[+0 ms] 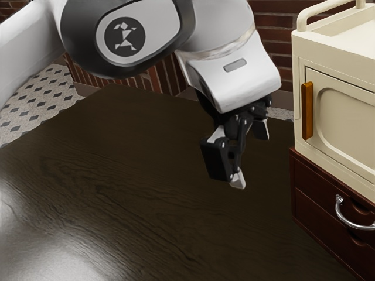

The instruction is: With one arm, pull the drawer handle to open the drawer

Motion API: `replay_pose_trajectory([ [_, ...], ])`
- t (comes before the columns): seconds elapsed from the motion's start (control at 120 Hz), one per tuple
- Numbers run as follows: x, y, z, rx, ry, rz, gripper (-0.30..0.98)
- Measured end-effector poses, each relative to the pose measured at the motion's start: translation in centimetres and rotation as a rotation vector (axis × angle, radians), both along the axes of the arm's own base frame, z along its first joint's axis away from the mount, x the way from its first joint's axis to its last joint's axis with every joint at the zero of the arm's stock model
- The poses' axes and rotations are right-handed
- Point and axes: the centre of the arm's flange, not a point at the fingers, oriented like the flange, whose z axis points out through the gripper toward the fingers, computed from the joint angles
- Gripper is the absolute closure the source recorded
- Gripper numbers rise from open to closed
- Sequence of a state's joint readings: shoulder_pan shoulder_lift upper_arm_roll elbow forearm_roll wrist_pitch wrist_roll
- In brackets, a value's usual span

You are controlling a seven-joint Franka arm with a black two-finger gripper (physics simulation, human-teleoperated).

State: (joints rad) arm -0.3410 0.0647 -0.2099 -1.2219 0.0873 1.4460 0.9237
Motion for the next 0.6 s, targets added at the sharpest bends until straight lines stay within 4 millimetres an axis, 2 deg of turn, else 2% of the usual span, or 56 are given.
replay_pose_trajectory([
  [0.117,-2.3,-1.2,-2.0,0.026,0.011,-0.066,0.0],
  [0.25,-3.1,-3.6,-5.7,0.041,0.023,-0.148,0.0],
  [0.408,-2.9,-5.0,-8.1,0.033,0.014,-0.204,0.0],
  [0.483,-2.4,-4.9,-8.8,0.024,0.011,-0.217,0.0],
  [0.6,-1.6,-4.4,-9.0,-0.009,0.006,-0.237,0.0],
])
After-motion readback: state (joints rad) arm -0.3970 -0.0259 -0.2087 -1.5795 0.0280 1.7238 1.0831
